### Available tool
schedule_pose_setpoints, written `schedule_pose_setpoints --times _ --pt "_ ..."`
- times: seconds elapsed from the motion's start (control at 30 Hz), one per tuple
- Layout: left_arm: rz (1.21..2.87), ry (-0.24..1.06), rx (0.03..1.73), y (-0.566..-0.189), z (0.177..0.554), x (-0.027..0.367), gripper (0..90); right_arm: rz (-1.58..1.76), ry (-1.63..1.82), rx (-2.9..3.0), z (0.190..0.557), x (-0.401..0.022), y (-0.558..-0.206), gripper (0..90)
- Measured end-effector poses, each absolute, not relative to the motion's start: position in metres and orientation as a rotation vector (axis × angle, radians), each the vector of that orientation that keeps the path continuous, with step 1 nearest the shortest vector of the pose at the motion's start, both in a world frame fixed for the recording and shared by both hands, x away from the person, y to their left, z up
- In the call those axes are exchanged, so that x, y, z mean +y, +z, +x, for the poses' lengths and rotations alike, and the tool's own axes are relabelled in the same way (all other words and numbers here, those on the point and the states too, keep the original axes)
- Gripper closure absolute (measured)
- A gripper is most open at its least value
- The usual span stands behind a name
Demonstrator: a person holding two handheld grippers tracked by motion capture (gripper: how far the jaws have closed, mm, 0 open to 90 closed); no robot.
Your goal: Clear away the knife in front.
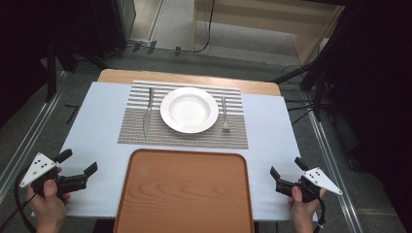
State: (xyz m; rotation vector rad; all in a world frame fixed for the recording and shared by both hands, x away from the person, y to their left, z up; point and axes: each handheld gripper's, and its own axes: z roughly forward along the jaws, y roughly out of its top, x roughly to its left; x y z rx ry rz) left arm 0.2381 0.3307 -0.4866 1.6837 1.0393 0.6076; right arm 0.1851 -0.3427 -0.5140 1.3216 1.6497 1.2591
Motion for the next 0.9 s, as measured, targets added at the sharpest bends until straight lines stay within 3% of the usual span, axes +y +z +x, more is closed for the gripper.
schedule_pose_setpoints --times 0.9 --pt "1.741 0.59 1.01 -0.458 0.255 0.281 0.0 1.304 1.252 1.657 0.183 -0.339 -0.514 0.0"
